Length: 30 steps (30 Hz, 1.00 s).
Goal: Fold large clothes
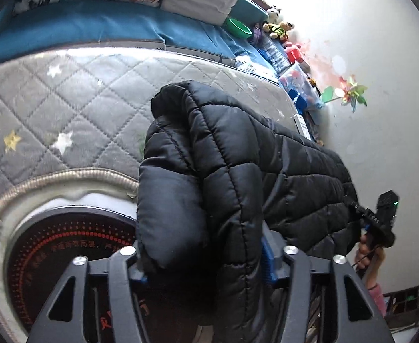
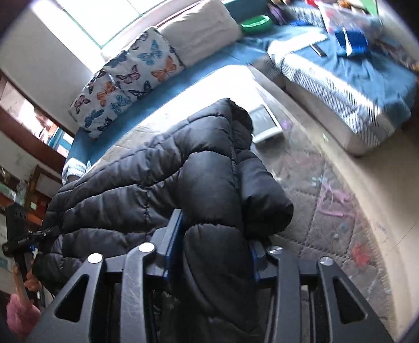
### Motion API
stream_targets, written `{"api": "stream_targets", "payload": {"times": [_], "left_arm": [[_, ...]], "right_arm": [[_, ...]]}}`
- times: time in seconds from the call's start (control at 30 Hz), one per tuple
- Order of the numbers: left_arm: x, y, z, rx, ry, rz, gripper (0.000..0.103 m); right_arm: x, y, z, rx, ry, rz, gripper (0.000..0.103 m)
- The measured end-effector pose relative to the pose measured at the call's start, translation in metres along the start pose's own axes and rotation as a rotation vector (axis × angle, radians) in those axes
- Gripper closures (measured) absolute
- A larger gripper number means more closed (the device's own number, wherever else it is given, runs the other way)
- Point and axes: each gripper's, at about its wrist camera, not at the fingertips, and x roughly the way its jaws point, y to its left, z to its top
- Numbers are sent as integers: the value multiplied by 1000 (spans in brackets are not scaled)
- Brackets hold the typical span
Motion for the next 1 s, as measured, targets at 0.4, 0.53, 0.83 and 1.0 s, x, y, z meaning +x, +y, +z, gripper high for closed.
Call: {"api": "stream_targets", "payload": {"times": [0.4, 0.53, 0.83, 1.0], "left_arm": [[-36, -8, -5, 67, -9, 109, 32], [-61, -31, -12, 135, -66, 156, 31], [-99, -86, -35, 219, -130, 34, 28], [-65, -100, -52, 271, -66, 62, 28]], "right_arm": [[-60, 19, 5, -94, -63, -225, 40], [-84, 47, 0, -147, -88, -179, 40], [-51, 117, -20, -284, -31, -79, 40], [-18, 133, -35, -318, 36, -84, 40]]}}
